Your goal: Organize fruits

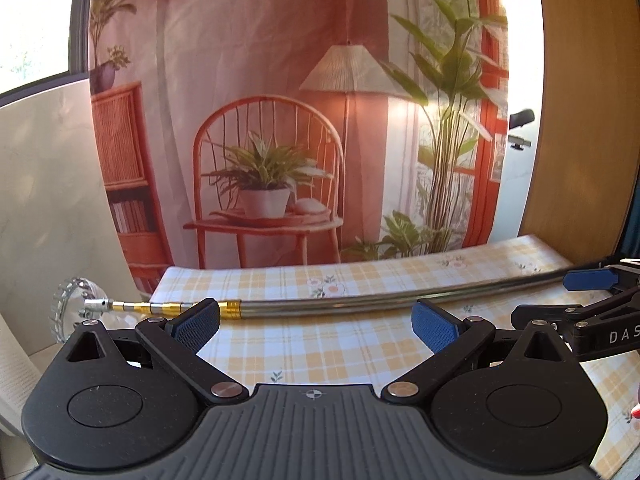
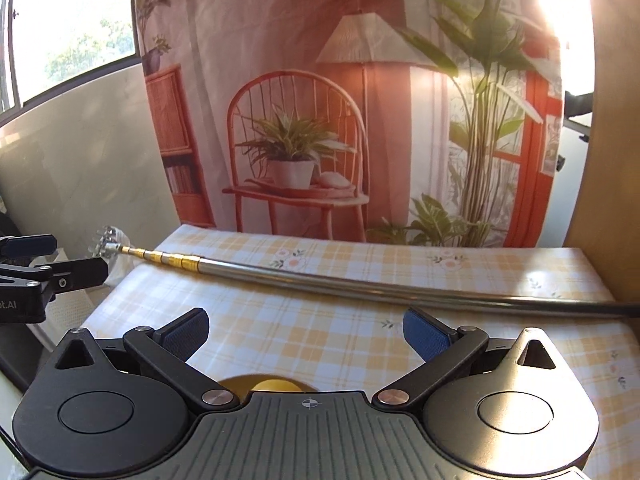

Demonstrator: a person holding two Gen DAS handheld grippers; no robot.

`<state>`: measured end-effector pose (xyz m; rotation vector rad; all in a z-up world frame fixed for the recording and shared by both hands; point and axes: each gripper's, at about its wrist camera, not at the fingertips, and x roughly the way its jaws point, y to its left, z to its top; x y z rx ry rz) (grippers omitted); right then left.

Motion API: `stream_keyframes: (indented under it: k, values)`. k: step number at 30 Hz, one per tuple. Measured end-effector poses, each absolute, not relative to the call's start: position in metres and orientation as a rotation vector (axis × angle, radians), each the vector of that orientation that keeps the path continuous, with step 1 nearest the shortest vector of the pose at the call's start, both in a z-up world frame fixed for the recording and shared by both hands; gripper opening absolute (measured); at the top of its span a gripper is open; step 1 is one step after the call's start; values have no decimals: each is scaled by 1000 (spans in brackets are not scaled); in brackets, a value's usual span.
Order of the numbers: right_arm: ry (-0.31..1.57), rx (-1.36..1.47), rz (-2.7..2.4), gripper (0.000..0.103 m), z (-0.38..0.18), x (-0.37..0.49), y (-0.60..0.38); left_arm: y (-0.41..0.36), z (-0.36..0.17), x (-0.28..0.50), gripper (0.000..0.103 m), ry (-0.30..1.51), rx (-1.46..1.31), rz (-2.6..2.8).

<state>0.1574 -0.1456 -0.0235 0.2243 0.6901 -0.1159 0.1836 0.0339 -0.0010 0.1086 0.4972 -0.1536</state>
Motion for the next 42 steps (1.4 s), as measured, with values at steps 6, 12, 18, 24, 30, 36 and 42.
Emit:
stream_keyframes:
  k: [6, 12, 18, 24, 30, 36, 42]
  values:
    - [604, 222, -179, 103, 17, 138, -157, 24, 36, 170, 103, 395, 157, -120]
    - [536, 212, -207, 103, 43, 124, -162, 18, 53, 160, 103, 354, 145, -128]
    - [522, 212, -211, 103, 51, 119, -161, 17, 57, 158, 103, 362, 118, -142]
    - [508, 229, -214, 103, 53, 117, -160, 20, 57, 157, 103, 365, 115, -147]
    - [503, 239, -225, 103, 53, 112, -162, 21, 56, 155, 103, 367, 118, -159]
    - [503, 238, -233, 103, 53, 110, -161, 23, 56, 154, 103, 374, 117, -170]
    - [504, 241, -235, 103, 53, 109, -159, 24, 57, 152, 103, 371, 120, -181]
